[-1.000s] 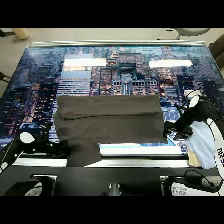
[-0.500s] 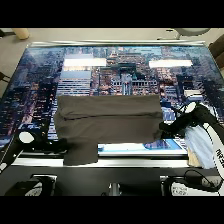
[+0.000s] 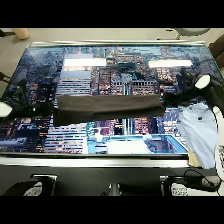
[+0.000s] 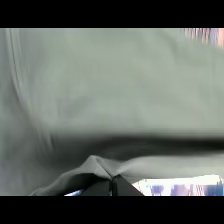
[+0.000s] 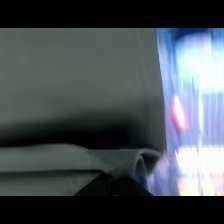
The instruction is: Fold the shirts.
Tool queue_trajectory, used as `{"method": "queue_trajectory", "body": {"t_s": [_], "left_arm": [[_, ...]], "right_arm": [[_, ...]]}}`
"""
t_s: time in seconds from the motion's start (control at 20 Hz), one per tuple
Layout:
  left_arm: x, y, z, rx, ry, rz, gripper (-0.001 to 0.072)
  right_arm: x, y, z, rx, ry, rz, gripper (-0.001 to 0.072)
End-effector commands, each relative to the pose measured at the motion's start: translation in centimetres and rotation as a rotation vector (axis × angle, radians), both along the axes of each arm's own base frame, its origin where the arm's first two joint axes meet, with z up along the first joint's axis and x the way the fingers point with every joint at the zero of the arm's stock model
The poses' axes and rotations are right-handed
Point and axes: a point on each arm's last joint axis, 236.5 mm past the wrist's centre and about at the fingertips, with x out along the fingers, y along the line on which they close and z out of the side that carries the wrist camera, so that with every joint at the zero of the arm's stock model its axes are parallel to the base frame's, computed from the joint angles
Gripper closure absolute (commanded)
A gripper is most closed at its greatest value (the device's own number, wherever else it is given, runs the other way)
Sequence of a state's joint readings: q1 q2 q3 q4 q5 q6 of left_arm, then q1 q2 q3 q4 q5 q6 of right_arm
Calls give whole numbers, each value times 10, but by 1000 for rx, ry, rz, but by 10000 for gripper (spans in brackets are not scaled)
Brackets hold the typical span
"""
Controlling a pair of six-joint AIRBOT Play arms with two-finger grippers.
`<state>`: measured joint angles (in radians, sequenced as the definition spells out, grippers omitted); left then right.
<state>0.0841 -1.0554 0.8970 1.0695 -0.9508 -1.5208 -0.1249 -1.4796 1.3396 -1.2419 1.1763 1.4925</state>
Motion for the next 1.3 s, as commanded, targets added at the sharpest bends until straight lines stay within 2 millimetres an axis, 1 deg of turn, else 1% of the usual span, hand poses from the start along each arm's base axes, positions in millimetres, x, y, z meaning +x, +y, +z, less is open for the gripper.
{"method": "queue_trajectory", "body": {"t_s": [0.0,0.05,0.1,0.15,0.2,0.25,0.3,0.35,0.4,0.5,0.55,0.6,0.7,0.75,0.8,0.85,0.9,0.95,1.0,1.05,1.1,1.15,1.25], "left_arm": [[61,5,-22,-37,23,42,684],[71,1,-40,-63,67,45,683],[80,-3,-58,-94,110,52,683],[87,-8,-72,-126,146,57,681],[92,-13,-83,-158,179,60,634],[95,-16,-90,-180,203,58,385],[97,-16,-90,-185,213,50,140],[101,-12,-84,-178,198,34,128],[103,-9,-74,-168,174,4,128],[104,-6,-49,-158,131,-40,129],[102,-10,-38,-155,111,-51,130],[101,-16,-29,-152,96,-67,130],[96,-38,-18,-147,75,-116,130],[93,-52,-16,-146,74,-145,130],[90,-65,-17,-145,78,-173,130],[86,-79,-17,-143,78,-202,130],[84,-92,-17,-141,73,-226,130],[83,-104,-16,-138,62,-247,141],[82,-116,-16,-135,49,-263,295],[84,-130,-16,-132,27,-275,585],[86,-147,-19,-131,5,-281,682],[87,-165,-25,-148,11,-266,682],[77,-214,-52,-215,70,-261,682]], "right_arm": [[59,5,-13,-17,-67,-41,685],[61,7,-33,-3,-21,-61,684],[59,9,-51,11,24,-75,684],[55,9,-67,17,67,-85,683],[52,9,-81,20,99,-89,675],[51,11,-87,26,114,-90,546],[51,11,-88,27,114,-87,242],[49,6,-84,12,109,-58,2],[44,-5,-82,-9,118,-45,15],[31,-26,-85,-2,172,-79,10],[26,-28,-90,37,205,-100,10],[23,-21,-94,93,232,-114,10],[22,9,-98,227,269,-102,27],[23,24,-100,280,282,-102,62],[23,35,-102,300,292,-94,154],[23,42,-106,298,299,-91,290],[26,48,-107,295,293,-96,515],[27,51,-103,306,284,-95,678],[29,58,-91,339,263,-73,685],[31,61,-74,360,226,-47,686],[33,63,-54,365,185,-29,686],[33,65,-28,363,140,-15,686],[20,74,31,387,66,31,686]]}}
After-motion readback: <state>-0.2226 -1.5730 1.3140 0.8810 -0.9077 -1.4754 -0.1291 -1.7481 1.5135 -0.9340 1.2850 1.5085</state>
